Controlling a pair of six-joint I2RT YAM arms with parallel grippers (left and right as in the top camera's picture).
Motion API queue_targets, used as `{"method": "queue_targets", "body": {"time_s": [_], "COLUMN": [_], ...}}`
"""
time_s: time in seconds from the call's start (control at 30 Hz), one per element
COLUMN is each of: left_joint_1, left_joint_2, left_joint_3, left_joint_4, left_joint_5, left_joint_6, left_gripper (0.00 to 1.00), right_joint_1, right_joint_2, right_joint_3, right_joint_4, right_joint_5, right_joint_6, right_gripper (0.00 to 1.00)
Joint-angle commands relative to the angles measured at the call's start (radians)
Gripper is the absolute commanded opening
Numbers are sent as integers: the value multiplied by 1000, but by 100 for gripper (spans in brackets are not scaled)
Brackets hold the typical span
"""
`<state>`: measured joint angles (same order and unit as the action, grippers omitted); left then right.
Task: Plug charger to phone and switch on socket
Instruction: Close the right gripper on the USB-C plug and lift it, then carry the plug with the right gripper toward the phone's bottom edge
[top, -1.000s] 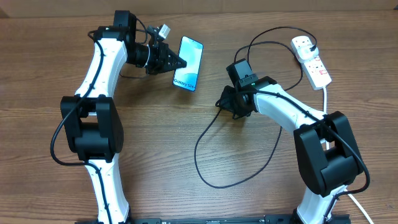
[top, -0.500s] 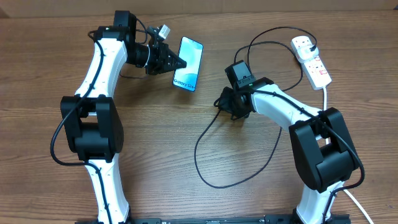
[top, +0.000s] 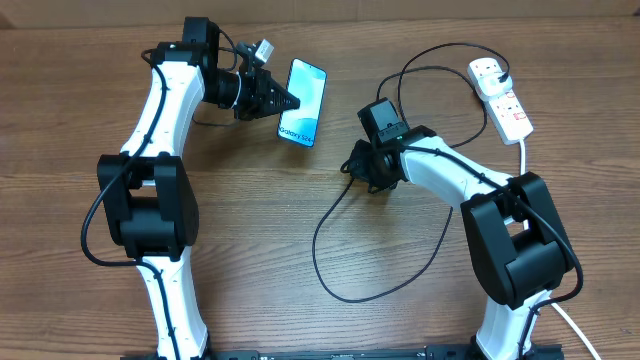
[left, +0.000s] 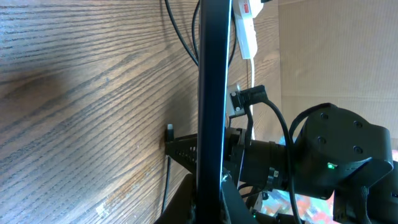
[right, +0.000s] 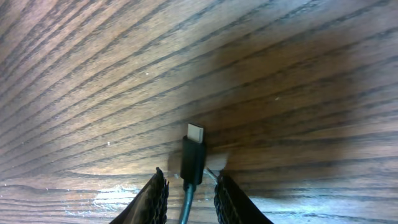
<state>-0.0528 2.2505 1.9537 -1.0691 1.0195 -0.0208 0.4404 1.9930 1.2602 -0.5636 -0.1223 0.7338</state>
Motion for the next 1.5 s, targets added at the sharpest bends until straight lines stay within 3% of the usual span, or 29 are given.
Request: {"method": "queue_targets", "body": {"time_s": [0.0,0.67,0.9,1.17,1.47], "left_joint_1": [-9,-9,-9,-9,-2], "left_joint_2": [-6,-6,-6,-6,-6], "left_joint_3": [11,11,11,11,11], "left_joint_4": [0,0,-1,-27,-22], "left_joint_5": [35,35,36,106,419], "left_joint_6": [-2,-2,-2,-2,21], "left_gripper": [4,4,4,4,4], "right_joint_1": [15,15,15,-16,-39], "right_joint_2": [52,78,77,-6,-188], "right_joint_3": [-5,-5,-2,16,16], "right_joint_4": [4,-13,-12,-18,-132], "right_joint_5": [9,16,9,-117,-497], "right_joint_6": [8,52,51,-55,-332], "right_gripper": [24,4,4,4,4]}}
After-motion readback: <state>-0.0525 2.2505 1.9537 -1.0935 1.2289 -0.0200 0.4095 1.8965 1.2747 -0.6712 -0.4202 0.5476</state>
